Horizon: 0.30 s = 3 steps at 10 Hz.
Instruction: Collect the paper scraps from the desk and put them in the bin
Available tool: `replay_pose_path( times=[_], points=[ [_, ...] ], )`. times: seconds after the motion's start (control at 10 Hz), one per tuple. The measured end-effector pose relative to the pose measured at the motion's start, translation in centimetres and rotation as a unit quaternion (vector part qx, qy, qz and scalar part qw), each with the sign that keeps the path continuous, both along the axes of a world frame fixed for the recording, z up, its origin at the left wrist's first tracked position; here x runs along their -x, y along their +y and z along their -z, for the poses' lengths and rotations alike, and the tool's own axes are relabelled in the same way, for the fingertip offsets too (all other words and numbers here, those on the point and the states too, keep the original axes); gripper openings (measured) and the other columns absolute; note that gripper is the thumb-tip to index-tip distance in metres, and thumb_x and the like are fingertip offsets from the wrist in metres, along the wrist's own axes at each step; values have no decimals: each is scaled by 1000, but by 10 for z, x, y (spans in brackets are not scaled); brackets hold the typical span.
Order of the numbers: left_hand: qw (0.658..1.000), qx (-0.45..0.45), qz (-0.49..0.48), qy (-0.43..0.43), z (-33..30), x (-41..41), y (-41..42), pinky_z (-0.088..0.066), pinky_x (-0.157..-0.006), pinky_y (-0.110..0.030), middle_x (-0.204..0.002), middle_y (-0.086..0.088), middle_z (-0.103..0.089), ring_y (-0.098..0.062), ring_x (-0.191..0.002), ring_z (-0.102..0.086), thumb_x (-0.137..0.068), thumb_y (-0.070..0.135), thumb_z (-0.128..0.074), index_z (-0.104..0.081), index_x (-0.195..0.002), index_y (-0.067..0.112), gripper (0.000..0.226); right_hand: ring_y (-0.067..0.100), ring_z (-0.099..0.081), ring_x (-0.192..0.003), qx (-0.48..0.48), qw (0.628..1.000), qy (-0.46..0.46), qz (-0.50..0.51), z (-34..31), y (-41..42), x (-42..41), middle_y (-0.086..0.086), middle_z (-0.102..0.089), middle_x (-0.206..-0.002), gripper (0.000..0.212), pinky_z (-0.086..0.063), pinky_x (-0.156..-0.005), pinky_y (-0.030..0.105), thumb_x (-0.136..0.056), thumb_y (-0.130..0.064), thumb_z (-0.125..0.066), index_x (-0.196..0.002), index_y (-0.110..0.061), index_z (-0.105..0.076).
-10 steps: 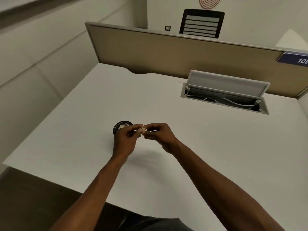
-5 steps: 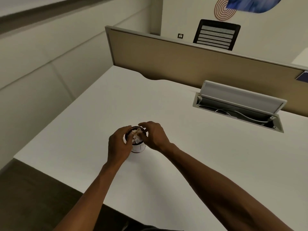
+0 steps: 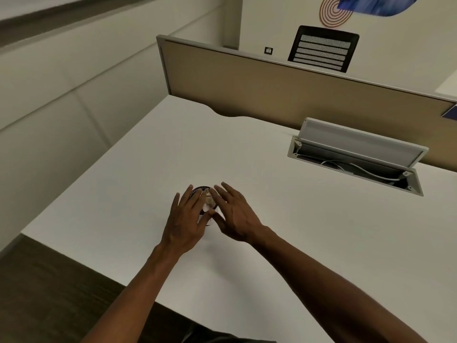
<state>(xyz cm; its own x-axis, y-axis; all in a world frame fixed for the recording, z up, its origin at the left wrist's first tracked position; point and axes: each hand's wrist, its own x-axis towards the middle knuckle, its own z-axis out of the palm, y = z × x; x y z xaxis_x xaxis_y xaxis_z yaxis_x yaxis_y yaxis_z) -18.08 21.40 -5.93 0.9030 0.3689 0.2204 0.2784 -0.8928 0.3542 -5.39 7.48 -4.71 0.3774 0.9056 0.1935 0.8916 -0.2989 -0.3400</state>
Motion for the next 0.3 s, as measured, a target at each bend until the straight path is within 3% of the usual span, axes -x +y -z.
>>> replay_pose_path(
  times=[0.1,0.3],
  points=[
    [999,9,5,-39,-15,-12,-10,-24,-123,-47,-154,-4,-45,-21,-151,-24,-101,51,-39,-44,-147,12,60,28,-24,-152,-31,996,36,77,3,-21,-10,13,-30,-162,70,-25,-124,42,-101,-53,-42,-156,-11,-28],
    [995,-24,89,-47,-32,-54,-46,-28,-120,-47,-154,-7,-44,-23,-152,-22,-103,51,-39,-43,-148,10,61,27,-11,-155,64,964,72,249,27,-99,-52,11,-15,-167,78,-18,-126,44,-100,-60,-35,-159,-13,-14]
  ],
)
